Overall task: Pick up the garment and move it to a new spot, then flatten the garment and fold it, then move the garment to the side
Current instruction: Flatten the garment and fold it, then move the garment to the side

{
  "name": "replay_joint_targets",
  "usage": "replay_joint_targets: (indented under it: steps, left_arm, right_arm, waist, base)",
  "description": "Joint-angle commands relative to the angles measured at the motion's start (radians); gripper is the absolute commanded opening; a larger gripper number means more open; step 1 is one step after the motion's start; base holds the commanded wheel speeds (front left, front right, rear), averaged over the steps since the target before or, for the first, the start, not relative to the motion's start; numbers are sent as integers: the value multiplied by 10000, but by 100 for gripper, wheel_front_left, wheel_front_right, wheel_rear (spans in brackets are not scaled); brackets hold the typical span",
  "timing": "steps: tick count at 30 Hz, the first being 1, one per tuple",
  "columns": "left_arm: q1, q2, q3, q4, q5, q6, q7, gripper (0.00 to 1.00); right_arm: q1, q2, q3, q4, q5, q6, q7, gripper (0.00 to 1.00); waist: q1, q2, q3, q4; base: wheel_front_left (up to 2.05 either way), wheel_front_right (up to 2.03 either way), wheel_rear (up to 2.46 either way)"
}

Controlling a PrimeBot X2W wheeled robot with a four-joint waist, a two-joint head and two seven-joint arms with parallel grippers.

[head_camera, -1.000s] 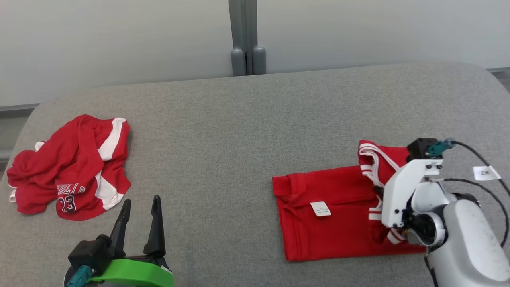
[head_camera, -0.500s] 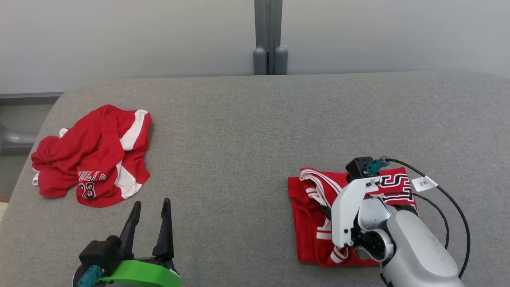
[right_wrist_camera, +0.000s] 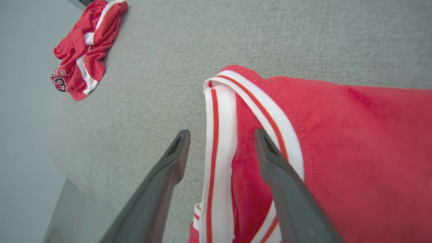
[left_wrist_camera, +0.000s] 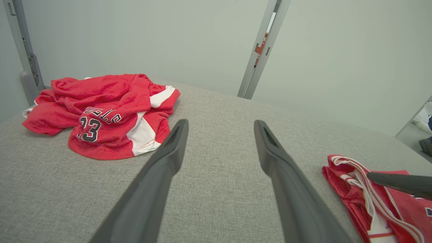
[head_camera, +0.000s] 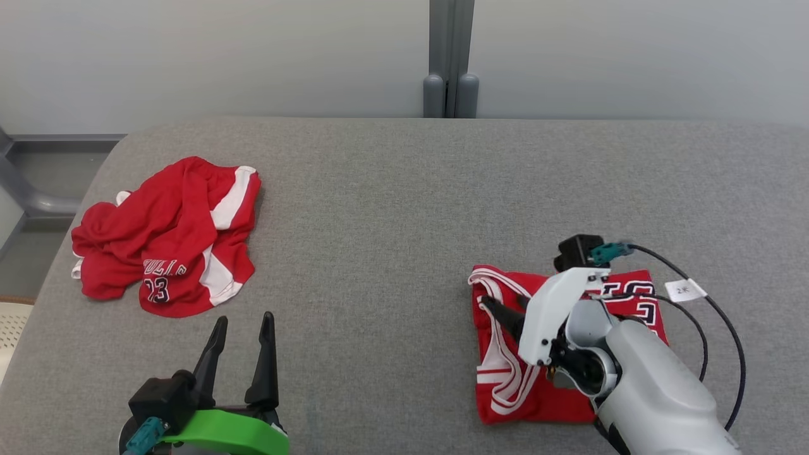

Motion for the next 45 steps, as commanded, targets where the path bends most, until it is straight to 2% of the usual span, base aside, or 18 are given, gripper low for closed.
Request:
replay_joint_targets:
  steps: [1,4,6,8,14,18,26,45]
  left_arm:
    - [-42,37,55,28,-39,-36,0,100]
    - [61,30,168,76,-111,-36,0,100]
    - [96,28,250,116,-126,-36,0,100]
    - [107,26,316,167,-146,-36,-2,100]
    - [79,18,447,224,-199,-36,-2,100]
    - [200,10,598,272,-164,-36,0,100]
    - [419,12,785,499,-14,-36,0,100]
    - [512,9,763,310,264,-37,0,100]
  right_arm:
    - [-162,-31,-157,-29,334,2,-447,100]
    - [-177,-30,-470,-182,641,2,-1438,100]
    - [-69,-23,-626,-448,354,3,-2148,100]
    - [252,-89,-866,-733,-235,3,-2832,100]
    - [1537,-912,-1130,-2551,-2105,3,-5049,100]
    - [2579,-1303,-1604,-3372,-2991,0,-5961,100]
    - [3710,-1213,-2489,-3542,-3968,3,-6502,100]
    - [3992,-878,-2798,-3356,-3637,3,-6532,100]
  waist:
    - [0,0,-25,-36]
    - [0,0,-78,-205]
    - [0,0,-125,-333]
    - [0,0,-185,-450]
    - [0,0,-342,-803]
    - [0,0,-469,-1068]
    - [0,0,-685,-1335]
    - [0,0,-852,-1221]
  base:
    - [0,0,0]
    - [0,0,0]
    - [0,0,0]
    - [0,0,0]
    - [0,0,0]
    - [0,0,0]
    - [0,0,0]
    - [0,0,0]
